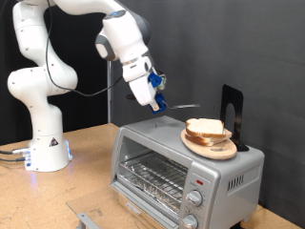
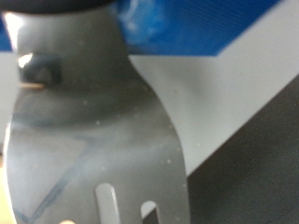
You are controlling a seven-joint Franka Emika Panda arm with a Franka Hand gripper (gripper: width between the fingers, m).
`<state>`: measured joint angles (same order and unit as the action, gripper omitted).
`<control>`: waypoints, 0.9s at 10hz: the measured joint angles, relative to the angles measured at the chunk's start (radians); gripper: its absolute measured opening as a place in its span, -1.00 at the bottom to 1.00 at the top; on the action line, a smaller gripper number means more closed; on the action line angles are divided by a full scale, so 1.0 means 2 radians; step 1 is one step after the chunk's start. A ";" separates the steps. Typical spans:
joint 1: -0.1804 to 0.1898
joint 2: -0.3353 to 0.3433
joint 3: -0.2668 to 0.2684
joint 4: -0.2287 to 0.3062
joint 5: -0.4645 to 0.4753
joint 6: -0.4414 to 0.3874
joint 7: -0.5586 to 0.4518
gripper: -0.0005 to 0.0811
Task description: Make a piece of toast with the oven
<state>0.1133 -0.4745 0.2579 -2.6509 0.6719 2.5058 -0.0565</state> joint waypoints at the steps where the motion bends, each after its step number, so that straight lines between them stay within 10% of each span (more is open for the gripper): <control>1: 0.000 -0.016 -0.010 -0.014 0.003 -0.003 -0.002 0.00; 5: -0.022 -0.081 -0.048 -0.068 0.007 0.003 0.005 0.00; 9: -0.066 -0.077 -0.082 -0.064 0.004 -0.001 -0.011 0.00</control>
<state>-0.0190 -0.6287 0.0930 -2.7791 0.6802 2.5030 -0.0781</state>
